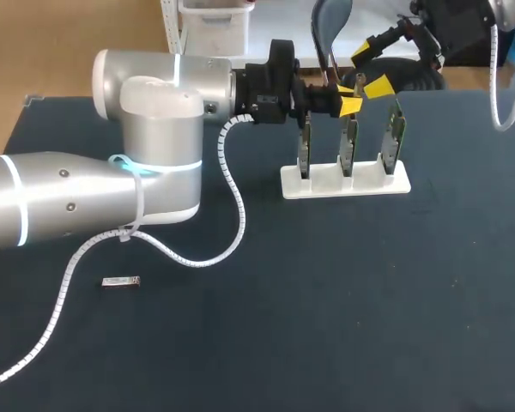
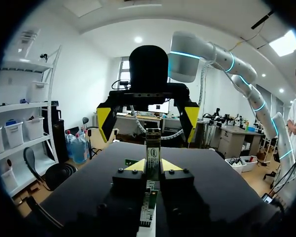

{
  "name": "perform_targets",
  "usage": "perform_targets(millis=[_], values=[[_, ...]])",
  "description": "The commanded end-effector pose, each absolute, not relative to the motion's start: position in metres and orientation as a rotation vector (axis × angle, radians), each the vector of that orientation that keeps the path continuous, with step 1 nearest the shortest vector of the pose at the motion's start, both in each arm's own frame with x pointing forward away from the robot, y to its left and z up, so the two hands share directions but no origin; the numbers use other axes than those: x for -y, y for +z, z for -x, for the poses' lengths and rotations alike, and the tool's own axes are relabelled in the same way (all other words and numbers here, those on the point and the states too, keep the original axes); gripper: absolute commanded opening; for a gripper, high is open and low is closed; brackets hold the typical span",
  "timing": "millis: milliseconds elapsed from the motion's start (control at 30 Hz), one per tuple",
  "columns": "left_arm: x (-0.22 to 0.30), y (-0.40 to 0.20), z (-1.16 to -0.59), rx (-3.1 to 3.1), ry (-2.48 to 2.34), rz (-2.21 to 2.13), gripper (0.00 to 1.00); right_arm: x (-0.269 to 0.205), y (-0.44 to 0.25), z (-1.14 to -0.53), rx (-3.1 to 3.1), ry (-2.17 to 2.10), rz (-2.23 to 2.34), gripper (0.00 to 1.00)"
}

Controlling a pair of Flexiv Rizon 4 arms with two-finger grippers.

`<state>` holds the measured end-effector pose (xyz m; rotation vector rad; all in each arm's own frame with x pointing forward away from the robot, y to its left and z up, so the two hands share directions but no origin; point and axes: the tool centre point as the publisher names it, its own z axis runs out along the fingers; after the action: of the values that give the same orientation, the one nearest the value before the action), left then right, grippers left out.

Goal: Pick up the optical module with the left hand, and insert it into the network port with the right hand.

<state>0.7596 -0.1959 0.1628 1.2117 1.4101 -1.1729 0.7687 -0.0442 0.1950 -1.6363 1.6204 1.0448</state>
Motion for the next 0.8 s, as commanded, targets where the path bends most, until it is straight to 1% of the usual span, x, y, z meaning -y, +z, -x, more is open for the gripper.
perform_targets(millis=[33,800], values=[[0.1961,0.1629,-0.7598,-1.412,-1.172,-1.212,0.00,0.0428,0.1952,-0.7642,-1.626,1.036,1.631,1.00],[0.1961,0.1629,-0.7598,-1.412,-1.172,-1.212,0.00,0.0419,0.1932,-0.7634,-1.669,1.026,1.611,1.00]])
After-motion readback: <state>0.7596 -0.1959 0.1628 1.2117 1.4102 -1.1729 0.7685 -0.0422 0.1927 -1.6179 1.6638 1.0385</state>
